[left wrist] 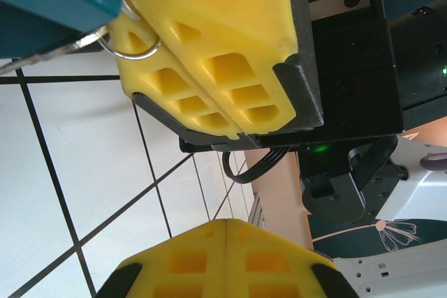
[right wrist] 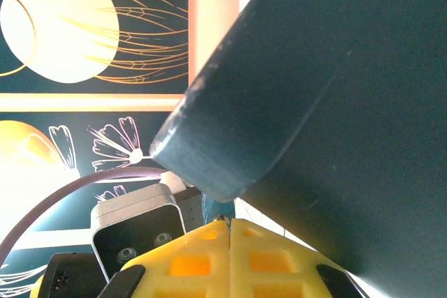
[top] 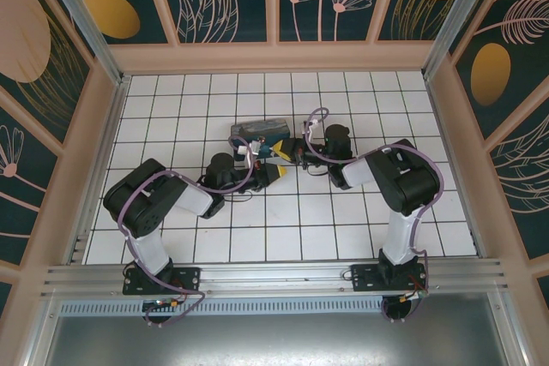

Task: Unlock the padlock with the key

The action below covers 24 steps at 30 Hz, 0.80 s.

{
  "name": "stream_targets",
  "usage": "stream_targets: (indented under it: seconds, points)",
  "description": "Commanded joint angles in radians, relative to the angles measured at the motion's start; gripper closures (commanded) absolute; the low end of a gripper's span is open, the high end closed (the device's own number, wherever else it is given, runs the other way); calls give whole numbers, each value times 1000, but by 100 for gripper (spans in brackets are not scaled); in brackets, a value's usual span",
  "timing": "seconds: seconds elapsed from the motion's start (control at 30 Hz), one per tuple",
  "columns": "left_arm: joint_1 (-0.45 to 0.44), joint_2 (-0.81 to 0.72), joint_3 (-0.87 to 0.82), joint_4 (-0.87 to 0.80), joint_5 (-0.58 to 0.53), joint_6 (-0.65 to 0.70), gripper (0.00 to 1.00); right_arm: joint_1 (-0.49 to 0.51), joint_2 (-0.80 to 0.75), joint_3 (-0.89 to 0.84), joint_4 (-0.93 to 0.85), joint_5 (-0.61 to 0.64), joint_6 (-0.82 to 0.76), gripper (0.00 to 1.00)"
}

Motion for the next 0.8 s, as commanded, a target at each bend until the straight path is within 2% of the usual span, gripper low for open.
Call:
stream_targets:
  seconds: [0.0, 0.13, 0.17, 0.3, 0.43, 0.57, 0.67, 0.77]
  points:
    - [5, -24, -4, 11, 15, 27, 100, 8, -19, -15, 16, 10, -31, 100]
    - [6, -74, -26, -12, -10, 37, 99, 8, -20, -42, -10, 42, -47, 100]
    - [6, -81, -36, -12, -17, 35, 96, 9, -18, -49, -10, 46, -49, 100]
    - [11, -176, -79, -26, -55, 36, 77, 20, -14, -69, 1, 70, -49, 100]
    - [28, -261, -113, -85, -107, 36, 50, 29, -7, -69, 8, 80, -48, 100]
    - [46, -338, -130, -191, -182, 40, 29, 40, 4, -71, 17, 89, -44, 100]
    - [59, -374, -139, -268, -238, 50, 21, 51, 11, -75, 31, 93, -38, 100]
    - [69, -390, -153, -321, -284, 56, 19, 62, 17, -76, 42, 102, -33, 100]
